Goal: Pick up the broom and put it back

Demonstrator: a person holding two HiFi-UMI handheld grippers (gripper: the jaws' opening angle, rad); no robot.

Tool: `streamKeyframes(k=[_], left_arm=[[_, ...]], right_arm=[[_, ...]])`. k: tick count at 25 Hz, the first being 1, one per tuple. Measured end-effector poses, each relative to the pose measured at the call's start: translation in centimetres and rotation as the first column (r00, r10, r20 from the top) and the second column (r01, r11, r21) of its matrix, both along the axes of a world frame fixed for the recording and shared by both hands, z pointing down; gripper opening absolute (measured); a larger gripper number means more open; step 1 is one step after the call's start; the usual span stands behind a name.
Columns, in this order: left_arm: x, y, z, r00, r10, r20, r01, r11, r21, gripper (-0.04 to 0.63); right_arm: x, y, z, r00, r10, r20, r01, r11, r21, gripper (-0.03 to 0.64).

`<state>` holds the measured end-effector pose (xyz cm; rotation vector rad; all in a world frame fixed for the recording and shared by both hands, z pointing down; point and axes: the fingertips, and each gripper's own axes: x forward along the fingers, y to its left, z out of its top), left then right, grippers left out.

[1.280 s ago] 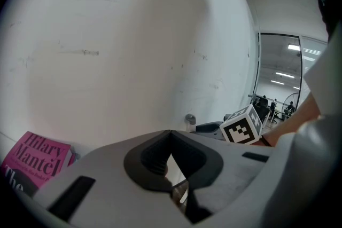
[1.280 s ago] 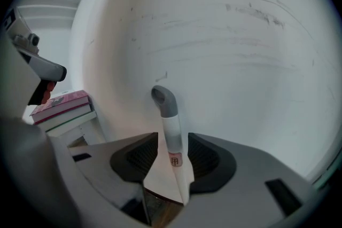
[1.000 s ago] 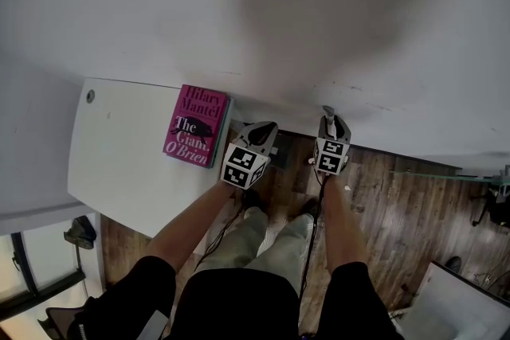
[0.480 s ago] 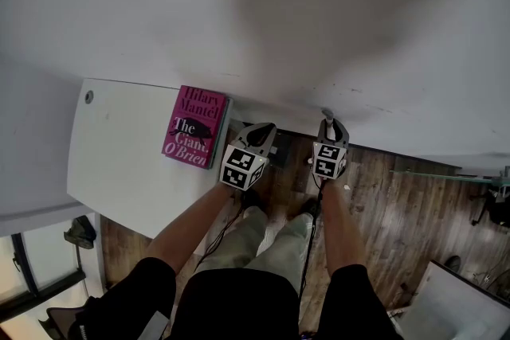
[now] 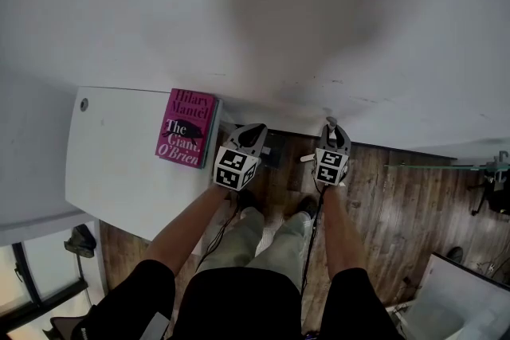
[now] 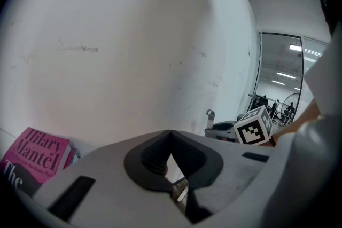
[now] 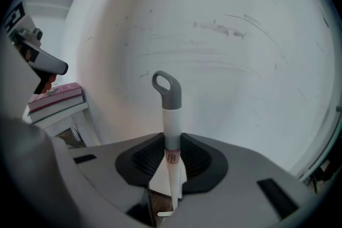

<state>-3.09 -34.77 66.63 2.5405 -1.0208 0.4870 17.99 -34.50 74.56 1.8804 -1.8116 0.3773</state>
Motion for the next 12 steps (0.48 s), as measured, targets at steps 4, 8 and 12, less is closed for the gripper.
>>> streamKeyframes(k=[4,8,12], left_arm=[[0.5,0.7,-0.5,1.000,-0.005,-0.002,0.005,1.000,0.007,0.019],[1.4,1.6,-1.3,1.000,-0.004,-0.001,0.004,1.000,0.012,0.020],[2.5,2.6,-2.4,1.000,0.010,-0.002,-0.010,1.000,0.023,0.018]], right_arm=[[2.3,1.9,-0.8,0.999,0.044,0.019,-0.044,0.999,0.004,0.101],[4.6,4.4,-1.8,0.993,0.098,0.063,-0.099,0.995,0.016,0.101],[6.6,6.8,-3.0,0.980,0.148,0.133,-0.153,0.988,0.025,0.103]])
